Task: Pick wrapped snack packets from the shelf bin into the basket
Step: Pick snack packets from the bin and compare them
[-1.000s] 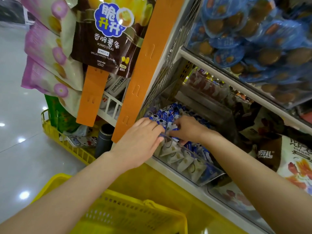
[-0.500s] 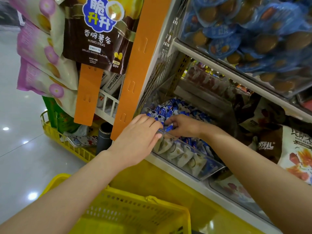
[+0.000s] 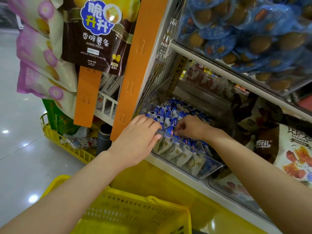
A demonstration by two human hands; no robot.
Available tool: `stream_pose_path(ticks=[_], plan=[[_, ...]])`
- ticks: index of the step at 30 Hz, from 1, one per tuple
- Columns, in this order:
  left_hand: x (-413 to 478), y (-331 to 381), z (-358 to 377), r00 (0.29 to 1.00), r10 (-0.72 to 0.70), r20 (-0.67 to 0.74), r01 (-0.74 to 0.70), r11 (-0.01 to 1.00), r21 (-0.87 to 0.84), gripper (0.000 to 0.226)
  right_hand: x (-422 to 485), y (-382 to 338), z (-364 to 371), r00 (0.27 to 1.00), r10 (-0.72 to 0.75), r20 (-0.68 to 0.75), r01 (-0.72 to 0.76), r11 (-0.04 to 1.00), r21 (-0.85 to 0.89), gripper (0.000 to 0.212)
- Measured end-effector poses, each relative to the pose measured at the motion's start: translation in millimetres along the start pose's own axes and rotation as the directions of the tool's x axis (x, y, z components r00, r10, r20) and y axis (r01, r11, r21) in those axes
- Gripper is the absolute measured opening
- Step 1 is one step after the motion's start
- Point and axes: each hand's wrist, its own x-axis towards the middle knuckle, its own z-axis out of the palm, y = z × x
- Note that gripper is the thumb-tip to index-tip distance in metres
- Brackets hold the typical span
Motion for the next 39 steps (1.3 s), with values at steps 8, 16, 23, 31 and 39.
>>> stream_pose_path(ticks=[8,16,23,31,39], plan=[[1.6,-1.2,-0.8,1.0,0.006,0.014,-0.006,1.0,0.007,0.033,-14.5,3.1,-3.7,0.983,-0.052,-0.175,0.052,0.999,-0.009,0.015],[-6.5,22.7,-19.3,0.981,-0.173,0.091,0.193,0.925,-0.327,0.042,-77.0,-11.4,-30.4,0.643,-0.189,-0.742,0.337,0.94,0.052,0.011],[-44.9,58.2,-31.9,0.834,-0.418,0.36,0.477,0.218,-0.852,0.028,-126.6,-42.2,31.8,0.733,-0.193,-0.652,0.527,0.767,0.365,0.013],[-96.6,38.8,-27.4,0.801,-0.413,0.433,0.597,0.503,-0.625,0.012,-130.7,-50.0,96.9,0.965,-0.107,-0.241,0.263,0.433,0.862,0.013],[-121.2,41.4,-1.4,0.718,-0.442,0.538,0.694,0.391,-0.604,0.023,-117.9,-47.2,143.3,0.99,-0.004,-0.143,0.129,0.465,0.876,0.026]])
